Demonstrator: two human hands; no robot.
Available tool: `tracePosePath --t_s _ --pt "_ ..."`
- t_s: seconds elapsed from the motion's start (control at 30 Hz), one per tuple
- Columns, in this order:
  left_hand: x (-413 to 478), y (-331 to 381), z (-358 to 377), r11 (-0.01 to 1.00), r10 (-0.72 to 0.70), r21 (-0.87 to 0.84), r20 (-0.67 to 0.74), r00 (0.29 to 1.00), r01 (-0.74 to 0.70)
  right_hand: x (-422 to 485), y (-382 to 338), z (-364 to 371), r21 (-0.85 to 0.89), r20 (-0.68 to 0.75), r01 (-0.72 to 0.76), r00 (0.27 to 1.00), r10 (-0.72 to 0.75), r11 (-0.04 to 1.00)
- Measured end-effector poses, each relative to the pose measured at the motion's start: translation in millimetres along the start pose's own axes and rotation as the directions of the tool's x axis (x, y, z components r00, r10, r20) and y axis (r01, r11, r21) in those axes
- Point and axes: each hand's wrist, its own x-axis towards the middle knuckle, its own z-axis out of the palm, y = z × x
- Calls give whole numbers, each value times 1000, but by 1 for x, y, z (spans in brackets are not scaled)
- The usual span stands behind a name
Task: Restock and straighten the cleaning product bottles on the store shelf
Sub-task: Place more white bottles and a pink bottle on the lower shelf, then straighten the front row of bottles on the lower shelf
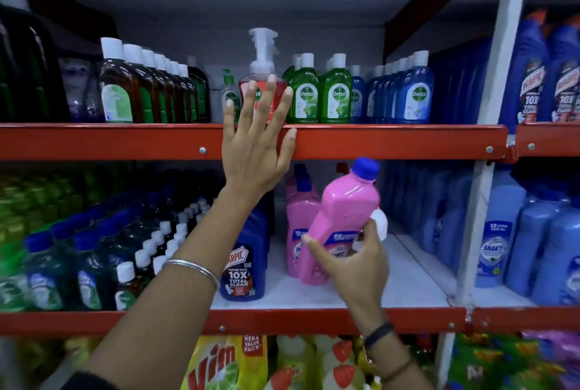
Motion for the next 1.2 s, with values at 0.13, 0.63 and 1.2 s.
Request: tracePosePath --t_s 0.13,0.63,1.2 --pt "0 0 2 1000 8 4 -17 1000 -8 -17 23 34 -115 55 -72 995 78 991" --pt "-1 0 6 1000 11 19 -78 997 -9 -19 56 72 -385 101 -147 975 200 911" --pt "-86 50 -15 854 -14 -518 -134 991 -58 -36 62 -22 136 88 -109 991 97 985"
